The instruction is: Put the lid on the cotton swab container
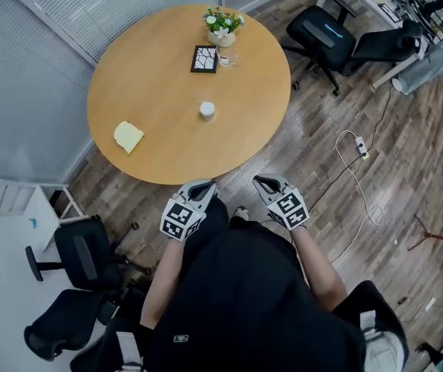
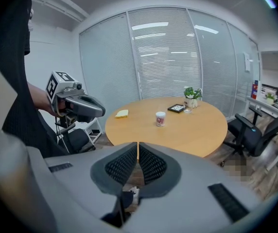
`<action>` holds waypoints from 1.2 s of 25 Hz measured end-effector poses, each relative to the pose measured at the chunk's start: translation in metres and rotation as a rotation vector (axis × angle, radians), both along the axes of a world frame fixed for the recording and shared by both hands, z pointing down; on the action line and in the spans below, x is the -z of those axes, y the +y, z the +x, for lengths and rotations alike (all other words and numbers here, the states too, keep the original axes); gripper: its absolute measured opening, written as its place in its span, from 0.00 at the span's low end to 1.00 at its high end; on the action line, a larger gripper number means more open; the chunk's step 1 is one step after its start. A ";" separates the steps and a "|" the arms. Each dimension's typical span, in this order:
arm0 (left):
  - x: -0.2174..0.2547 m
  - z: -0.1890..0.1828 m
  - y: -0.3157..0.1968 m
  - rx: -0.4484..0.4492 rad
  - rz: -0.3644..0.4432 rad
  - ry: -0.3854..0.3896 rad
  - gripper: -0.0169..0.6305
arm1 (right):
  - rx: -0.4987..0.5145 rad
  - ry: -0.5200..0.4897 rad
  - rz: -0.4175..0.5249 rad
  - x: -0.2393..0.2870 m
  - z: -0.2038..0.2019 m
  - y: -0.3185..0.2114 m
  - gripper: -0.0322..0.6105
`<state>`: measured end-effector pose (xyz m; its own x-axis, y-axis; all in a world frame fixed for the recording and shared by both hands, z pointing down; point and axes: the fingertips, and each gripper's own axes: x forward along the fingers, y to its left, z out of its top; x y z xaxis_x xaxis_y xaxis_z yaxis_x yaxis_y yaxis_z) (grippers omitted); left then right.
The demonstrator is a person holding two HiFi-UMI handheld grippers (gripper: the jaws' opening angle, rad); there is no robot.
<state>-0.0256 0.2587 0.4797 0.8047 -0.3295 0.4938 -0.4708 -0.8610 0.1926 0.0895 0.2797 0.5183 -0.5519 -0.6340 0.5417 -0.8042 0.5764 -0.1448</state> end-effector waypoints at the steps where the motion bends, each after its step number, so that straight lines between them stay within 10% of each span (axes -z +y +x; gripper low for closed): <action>1: 0.000 0.001 -0.005 -0.007 0.001 0.004 0.04 | -0.006 0.005 -0.005 -0.001 0.001 -0.002 0.06; 30: -0.025 -0.031 -0.143 -0.172 -0.040 0.009 0.04 | -0.088 0.071 -0.005 -0.002 -0.050 -0.128 0.06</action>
<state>-0.0566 0.1157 0.5048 0.8522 -0.1664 0.4961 -0.3149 -0.9203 0.2321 0.0396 0.1513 0.5201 -0.4544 -0.6756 0.5805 -0.8599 0.5028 -0.0879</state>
